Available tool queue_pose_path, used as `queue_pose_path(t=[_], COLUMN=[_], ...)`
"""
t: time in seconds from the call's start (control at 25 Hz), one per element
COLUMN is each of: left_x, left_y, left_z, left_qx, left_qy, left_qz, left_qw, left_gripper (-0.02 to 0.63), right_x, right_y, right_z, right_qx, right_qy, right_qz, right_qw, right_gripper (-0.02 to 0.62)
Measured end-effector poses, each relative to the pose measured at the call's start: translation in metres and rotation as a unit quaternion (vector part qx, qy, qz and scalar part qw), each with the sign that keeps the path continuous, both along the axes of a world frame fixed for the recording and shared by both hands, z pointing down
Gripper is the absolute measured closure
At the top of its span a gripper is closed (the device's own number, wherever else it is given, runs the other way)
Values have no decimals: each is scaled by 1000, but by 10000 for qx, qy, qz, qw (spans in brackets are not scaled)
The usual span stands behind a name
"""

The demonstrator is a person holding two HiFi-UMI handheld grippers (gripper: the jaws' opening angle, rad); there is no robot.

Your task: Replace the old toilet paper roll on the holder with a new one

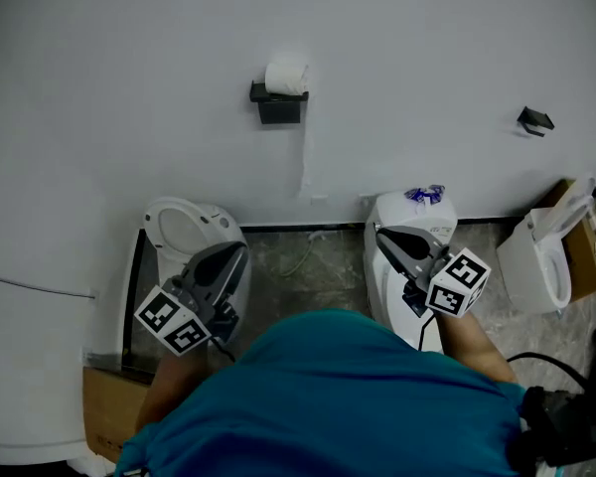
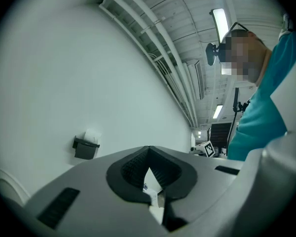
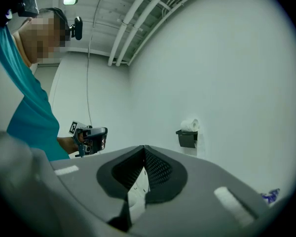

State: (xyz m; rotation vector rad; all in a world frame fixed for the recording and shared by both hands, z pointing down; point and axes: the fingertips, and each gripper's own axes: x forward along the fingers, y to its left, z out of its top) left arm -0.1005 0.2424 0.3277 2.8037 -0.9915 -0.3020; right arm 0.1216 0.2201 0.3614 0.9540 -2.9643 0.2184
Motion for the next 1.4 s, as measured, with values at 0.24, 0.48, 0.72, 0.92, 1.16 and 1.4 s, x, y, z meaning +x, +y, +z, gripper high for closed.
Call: queue_pose_path(t=[0.24,0.48,0.72,0.92,1.16,1.4], left_x=[-77,-130,-160,-166,-150,-111], left_y=[-46,-77,-101,-118,-146,-194], left_z=[-11,-2,7,11,10,10], left_qx=[95,70,-73,-135,-124,-145], left_qy=[-39,3,133,121,-20,-32], left_qz=[178,255,152,-33,-411,-930], left_qw=[9998,9997,9998,9998,9991,9956], left_gripper=[597,597,597,598,598,597], right_x=[-72,-131,-156,-161,-149,-122], right_y=[-47,-81,-114,-140,-188,-255], right_z=[-20,-19,-24,-19,-12,-15], right_qx=[58,-25,-33,-95,-108,-10], right_qy=[-203,-156,-74,-184,-352,-364], right_qz=[247,258,218,61,-354,-957], right_qw=[9995,9995,9997,9998,9987,9947], right_gripper=[592,592,592,592,592,592])
